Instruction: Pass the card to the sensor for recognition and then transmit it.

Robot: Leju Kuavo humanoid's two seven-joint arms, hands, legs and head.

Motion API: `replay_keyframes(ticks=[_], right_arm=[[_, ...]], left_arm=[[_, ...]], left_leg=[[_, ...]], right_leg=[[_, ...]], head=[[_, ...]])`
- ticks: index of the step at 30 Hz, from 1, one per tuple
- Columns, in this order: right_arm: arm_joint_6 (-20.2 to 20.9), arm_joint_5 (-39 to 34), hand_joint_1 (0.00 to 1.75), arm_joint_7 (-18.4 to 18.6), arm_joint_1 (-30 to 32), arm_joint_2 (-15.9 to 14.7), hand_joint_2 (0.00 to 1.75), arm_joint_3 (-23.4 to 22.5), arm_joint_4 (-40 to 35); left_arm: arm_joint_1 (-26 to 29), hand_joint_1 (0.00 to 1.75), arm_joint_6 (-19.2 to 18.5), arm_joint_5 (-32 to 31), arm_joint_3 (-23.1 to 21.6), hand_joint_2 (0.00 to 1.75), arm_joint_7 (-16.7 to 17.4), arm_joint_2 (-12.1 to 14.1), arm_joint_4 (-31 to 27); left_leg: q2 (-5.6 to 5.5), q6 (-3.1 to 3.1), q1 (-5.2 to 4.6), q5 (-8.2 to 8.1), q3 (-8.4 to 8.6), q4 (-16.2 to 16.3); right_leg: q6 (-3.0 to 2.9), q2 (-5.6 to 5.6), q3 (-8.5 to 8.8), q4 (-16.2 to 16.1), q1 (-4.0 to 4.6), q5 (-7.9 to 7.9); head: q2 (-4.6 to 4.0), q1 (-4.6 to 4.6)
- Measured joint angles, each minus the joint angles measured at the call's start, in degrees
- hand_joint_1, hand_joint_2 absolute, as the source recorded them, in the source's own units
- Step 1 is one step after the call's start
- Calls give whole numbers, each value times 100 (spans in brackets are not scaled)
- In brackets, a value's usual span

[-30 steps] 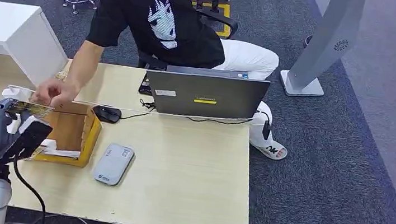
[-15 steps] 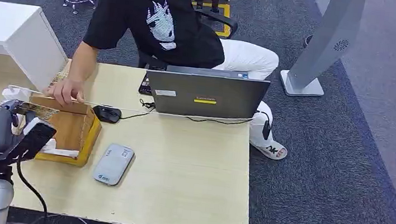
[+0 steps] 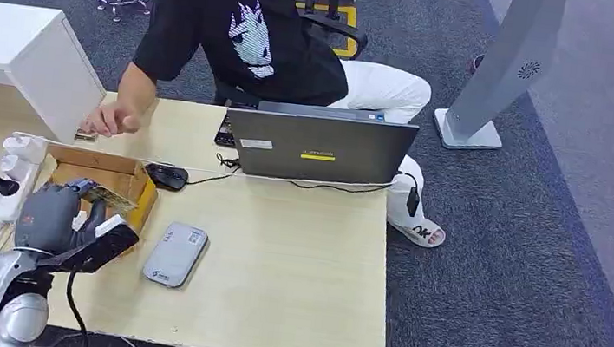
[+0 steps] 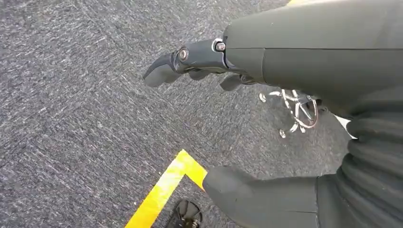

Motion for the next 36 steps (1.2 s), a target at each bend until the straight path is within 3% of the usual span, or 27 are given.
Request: replay_keyframes(ticks=[11,36], right_arm=[[7,100,0,0,-21,0,175,-162,0],[7,310,0,0,-27,11,175,-282,0]], left_arm=[[168,175,-77,-166,-427,175,88,225,168],[199,175,44,-391,-645,175,181,260,623]], left_leg=[[-1,0,-1,0,-1,0],[-1,0,-1,0,-1,0]], right_leg=[[1,-1,0,0,0,-1],[2,-2,0,0,0,-1]], head=[[0,0],[0,0]])
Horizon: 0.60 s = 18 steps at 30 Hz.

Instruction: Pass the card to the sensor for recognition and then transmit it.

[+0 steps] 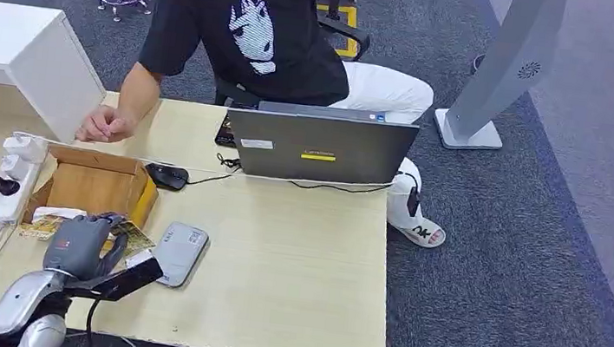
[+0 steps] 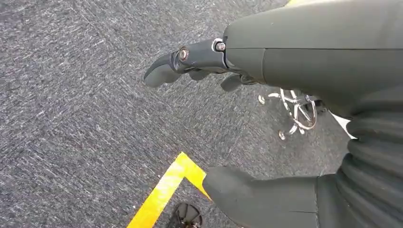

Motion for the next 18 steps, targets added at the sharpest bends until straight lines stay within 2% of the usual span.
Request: replay_keyframes(ticks=[9,13,18], right_arm=[[0,87,0,-2,-11,22,175,-22,0],[2,148,0,-37,-17,24,175,-26,0],[2,245,0,-61,-27,28,175,-31,0]], left_arm=[[-14,175,50,-109,-116,175,-31,-44,232],[-21,175,192,-153,-195,175,-236,-59,280],[-76,175,278,-297,-419,175,-337,-109,301]], left_leg=[[0,0,0,0,0,0],[0,0,0,0,0,0],[0,1,-1,-1,0,0]], right_leg=[[0,0,0,0,0,0],[0,0,0,0,0,0],[1,0,0,-1,-1,0]], head=[[0,0],[0,0],[0,0]])
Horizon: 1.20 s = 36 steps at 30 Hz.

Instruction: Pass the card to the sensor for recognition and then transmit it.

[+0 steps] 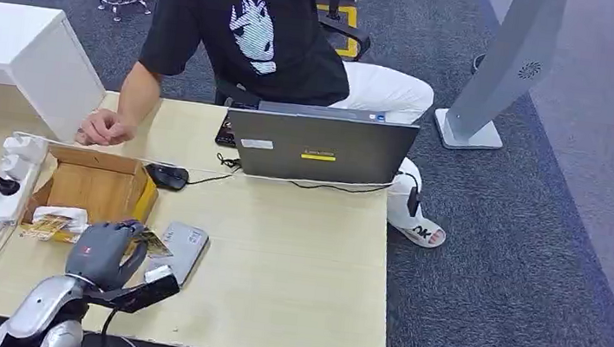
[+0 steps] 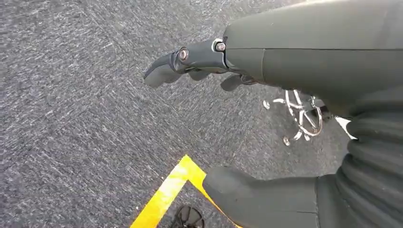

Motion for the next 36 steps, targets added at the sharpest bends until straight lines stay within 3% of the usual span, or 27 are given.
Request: replay_keyframes(ticks=[9,36], right_arm=[[0,79,0,-9,-2,11,175,-26,2],[4,321,0,-7,-7,48,175,-175,2]], left_arm=[[-34,175,37,-85,-265,175,0,-37,70],[-158,175,0,-120,-317,175,230,28,352]], left_leg=[[0,0,0,0,0,0],[0,1,0,0,1,0]], right_leg=[[0,0,0,0,0,0],[0,-1,3,0,0,0]], head=[[0,-2],[0,0]])
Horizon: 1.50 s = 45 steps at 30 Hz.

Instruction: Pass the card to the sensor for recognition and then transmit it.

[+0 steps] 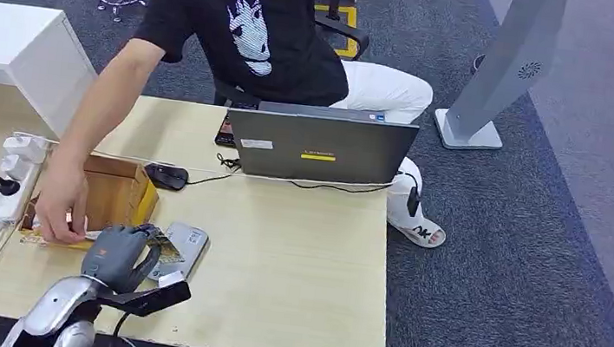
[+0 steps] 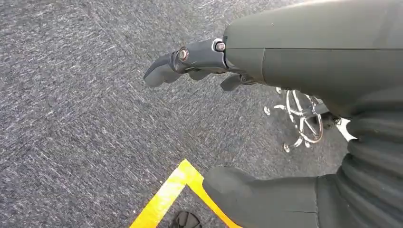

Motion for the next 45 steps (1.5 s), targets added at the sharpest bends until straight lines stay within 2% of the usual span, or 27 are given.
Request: replay_keyframes(ticks=[9,19,30,38,45], right_arm=[[-2,61,0,0,-1,2,175,-48,0],[-4,133,0,-28,-3,2,175,-131,0],[-13,284,0,-98,-5,9,175,-310,-2],[-46,481,0,-94,-18,9,175,-341,0],[-46,559,0,-98,-25,9,175,-341,0]], left_arm=[[-24,175,33,-81,0,175,20,0,72],[-51,175,287,-44,42,175,2,7,44],[-381,175,374,356,846,175,-9,184,-1224],[-625,175,374,239,1198,175,-1,278,-1510],[-889,175,466,-66,1388,175,223,350,-1580]], left_leg=[[0,0,0,0,1,0],[0,0,0,0,1,0],[-2,-1,1,2,-1,0],[-2,-1,1,2,-1,0],[-3,-1,1,2,-1,0]], right_leg=[[0,0,1,0,0,0],[0,0,1,0,0,0],[0,-3,-1,1,0,0],[0,-2,-1,1,0,0],[0,-2,-1,1,0,1]], head=[[0,-2],[0,-2],[0,0],[0,0],[0,-2]])
